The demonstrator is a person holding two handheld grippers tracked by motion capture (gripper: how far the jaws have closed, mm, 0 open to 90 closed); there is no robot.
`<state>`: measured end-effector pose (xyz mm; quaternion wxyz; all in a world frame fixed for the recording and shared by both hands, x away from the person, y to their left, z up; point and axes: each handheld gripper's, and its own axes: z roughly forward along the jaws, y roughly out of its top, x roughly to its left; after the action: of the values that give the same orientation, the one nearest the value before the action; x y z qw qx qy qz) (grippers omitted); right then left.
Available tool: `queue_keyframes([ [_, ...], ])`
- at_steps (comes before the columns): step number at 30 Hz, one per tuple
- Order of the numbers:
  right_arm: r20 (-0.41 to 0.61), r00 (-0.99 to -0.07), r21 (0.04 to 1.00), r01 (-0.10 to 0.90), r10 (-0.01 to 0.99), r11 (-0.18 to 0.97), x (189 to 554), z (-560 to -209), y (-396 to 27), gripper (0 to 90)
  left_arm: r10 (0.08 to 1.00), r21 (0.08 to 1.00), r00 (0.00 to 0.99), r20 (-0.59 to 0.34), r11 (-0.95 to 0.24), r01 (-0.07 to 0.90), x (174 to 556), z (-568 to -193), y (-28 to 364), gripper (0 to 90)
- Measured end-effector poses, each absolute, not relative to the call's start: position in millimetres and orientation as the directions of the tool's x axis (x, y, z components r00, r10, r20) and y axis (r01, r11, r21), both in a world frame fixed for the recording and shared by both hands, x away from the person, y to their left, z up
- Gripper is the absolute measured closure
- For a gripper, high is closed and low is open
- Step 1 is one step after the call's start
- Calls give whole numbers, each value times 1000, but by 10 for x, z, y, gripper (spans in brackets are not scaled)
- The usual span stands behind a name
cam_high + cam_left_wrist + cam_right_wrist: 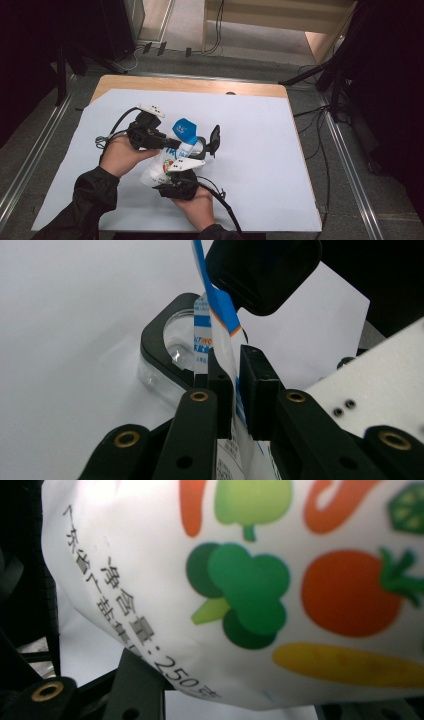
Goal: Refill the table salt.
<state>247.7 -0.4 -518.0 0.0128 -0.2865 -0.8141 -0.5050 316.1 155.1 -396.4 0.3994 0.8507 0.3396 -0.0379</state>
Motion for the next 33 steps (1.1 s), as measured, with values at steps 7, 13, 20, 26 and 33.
queue_keyframes([
  [7,333,-831,814,491,445,308,2482,-5181,-15,569,534,643,765,-360,-452,618,3116,-3936,1636,826],
  [13,327,-837,814,485,438,320,2471,-5175,7,562,555,647,763,-332,-454,612,3091,-3925,1650,900],
  [20,312,-838,814,478,447,330,2467,-5132,16,488,577,648,757,-308,-455,611,3085,-3910,1655,900],
  [26,363,-827,804,511,429,304,2450,-5109,34,521,577,648,752,-319,-447,617,3106,-3911,1636,900],
  [33,380,-826,800,520,417,301,2483,-5090,25,521,581,640,752,-311,-457,618,3137,-3892,1544,900],
])
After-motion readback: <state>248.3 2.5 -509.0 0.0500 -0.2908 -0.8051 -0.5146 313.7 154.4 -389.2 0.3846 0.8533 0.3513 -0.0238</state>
